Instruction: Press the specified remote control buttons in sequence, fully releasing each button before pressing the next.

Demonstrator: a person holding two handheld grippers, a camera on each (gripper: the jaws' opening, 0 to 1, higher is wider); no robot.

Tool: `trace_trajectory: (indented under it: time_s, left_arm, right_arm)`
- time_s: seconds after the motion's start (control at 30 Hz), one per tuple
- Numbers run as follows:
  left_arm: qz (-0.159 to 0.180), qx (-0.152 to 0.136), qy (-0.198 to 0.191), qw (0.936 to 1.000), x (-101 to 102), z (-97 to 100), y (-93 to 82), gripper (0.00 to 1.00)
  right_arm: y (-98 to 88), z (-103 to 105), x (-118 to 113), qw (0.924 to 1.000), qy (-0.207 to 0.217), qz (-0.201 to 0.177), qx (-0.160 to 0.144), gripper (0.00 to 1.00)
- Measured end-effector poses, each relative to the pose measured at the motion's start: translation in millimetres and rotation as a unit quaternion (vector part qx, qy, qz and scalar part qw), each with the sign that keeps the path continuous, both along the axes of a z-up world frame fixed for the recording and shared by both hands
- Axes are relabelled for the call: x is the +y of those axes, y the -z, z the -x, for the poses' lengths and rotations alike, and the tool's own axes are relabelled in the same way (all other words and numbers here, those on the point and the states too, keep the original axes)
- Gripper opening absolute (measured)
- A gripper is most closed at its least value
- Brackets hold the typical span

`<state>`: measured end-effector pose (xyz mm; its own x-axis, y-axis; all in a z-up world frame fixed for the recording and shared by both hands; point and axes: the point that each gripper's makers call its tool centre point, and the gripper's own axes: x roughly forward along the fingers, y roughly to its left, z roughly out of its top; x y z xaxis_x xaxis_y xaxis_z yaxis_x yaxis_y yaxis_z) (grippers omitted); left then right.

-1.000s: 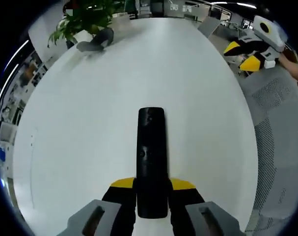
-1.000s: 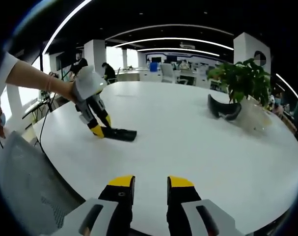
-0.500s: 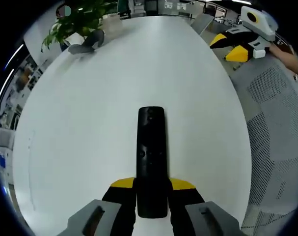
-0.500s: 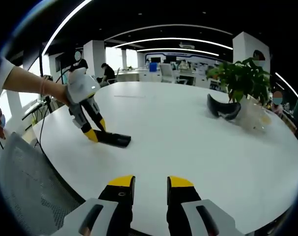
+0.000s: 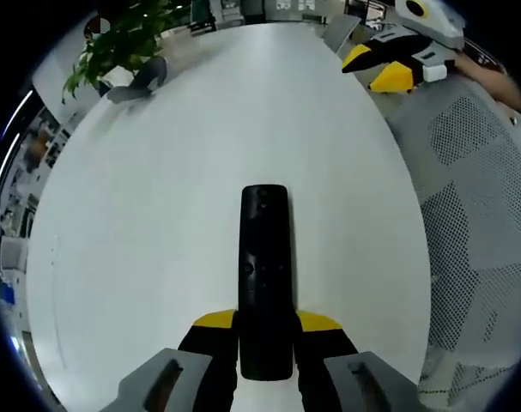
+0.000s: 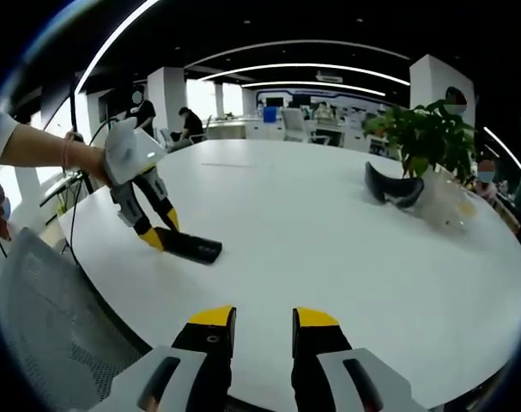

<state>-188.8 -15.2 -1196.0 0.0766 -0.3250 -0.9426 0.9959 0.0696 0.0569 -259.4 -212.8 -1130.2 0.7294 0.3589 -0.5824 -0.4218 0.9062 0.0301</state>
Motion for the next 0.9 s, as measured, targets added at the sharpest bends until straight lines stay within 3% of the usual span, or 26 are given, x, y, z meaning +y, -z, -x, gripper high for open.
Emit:
trace_trajectory:
  time_s: [0.9]
  left_arm:
    - [-0.017,-0.001,-0.007,0.9998,5,39.5,0.0,0.24]
  right_arm:
    - [4.5,4,8,0.9996,-0.023,-0.003,0.016,0.23]
